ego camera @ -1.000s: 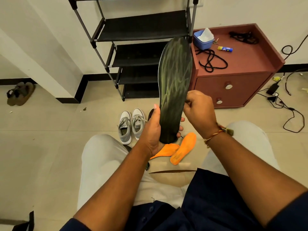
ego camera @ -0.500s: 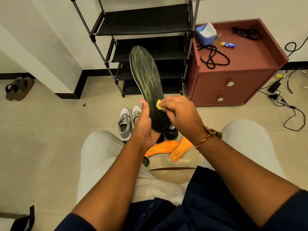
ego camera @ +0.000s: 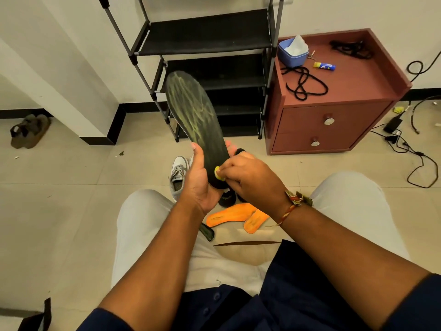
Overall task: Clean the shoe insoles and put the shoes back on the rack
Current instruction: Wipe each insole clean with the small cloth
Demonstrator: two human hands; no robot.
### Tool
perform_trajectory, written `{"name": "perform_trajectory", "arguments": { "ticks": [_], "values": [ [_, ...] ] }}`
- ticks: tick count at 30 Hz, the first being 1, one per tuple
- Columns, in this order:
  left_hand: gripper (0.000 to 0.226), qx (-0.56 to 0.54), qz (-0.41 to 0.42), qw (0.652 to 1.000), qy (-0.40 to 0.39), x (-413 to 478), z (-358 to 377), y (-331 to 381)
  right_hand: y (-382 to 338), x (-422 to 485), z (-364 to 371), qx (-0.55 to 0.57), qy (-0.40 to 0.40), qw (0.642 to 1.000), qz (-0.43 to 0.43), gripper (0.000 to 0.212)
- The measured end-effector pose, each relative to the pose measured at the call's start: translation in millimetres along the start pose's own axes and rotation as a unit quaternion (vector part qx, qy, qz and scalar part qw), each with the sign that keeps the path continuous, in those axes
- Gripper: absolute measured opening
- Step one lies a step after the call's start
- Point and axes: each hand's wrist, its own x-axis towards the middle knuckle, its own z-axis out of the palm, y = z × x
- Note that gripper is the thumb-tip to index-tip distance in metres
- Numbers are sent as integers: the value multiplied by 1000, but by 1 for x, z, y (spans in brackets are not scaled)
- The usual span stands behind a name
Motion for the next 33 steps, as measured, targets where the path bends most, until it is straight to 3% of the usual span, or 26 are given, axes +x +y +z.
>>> {"name": "perform_trajectory", "arguments": {
  "ticks": [6,12,22,28,33],
  "values": [
    [68,13,-61,996,-59,-15,15,-25,24,9,-15,-71,86,990,85,24],
    [85,71,-72,991,-92,-14,18,-38,44,6,-32,-40,130,976,167,16],
    [91,-22,-82,996,-41,-8,4,-11,-14,3,2,72,35,995,60,17],
    [73,13,-71,994,-81,-13,13,-25,3,14,-17,-6,109,988,113,13],
    [78,101,-85,980,-150,-11,15,-40,34,15,-39,-26,191,961,199,10]
  ]
}}
